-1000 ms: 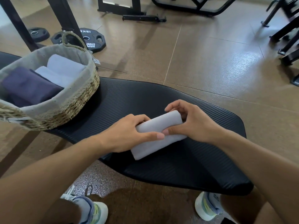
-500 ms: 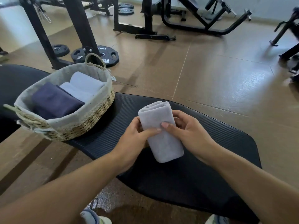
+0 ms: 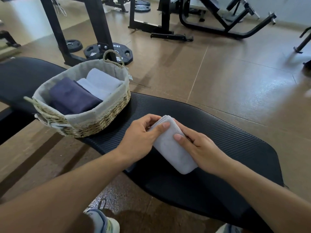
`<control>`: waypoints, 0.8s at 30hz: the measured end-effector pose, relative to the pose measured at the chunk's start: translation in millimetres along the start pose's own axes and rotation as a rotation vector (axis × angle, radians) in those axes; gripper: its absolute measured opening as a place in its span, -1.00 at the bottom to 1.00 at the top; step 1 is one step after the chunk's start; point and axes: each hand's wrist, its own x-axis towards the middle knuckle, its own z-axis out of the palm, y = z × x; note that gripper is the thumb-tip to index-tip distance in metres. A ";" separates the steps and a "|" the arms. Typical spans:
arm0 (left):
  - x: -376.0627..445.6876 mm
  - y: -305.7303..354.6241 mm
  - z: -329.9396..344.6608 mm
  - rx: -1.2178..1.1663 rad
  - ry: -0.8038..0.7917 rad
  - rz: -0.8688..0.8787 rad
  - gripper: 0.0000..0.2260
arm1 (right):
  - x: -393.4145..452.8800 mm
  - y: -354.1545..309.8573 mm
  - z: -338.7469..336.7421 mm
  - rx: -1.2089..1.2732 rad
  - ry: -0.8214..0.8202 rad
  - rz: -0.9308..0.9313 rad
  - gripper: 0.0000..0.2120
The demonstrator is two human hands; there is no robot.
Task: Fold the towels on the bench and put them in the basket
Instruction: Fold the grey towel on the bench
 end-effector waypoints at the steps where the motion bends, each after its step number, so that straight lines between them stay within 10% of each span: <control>1: 0.1 -0.2 -1.0 -0.008 0.013 0.003 -0.77 | -0.1 -0.5 1.8 0.036 0.017 -0.013 -0.55; 15: 24.9 47.9 -83.5 -0.039 0.496 0.114 -0.84 | 82.3 -81.3 26.6 0.200 0.179 -0.174 -0.75; 19: 35.5 45.4 -128.7 0.270 0.608 0.065 -0.64 | 138.0 -118.1 44.5 0.119 0.235 -0.150 -0.84; 24: 43.8 22.3 -149.1 0.874 0.369 -0.261 -0.32 | 209.0 -156.6 59.8 -0.010 0.228 -0.124 -0.72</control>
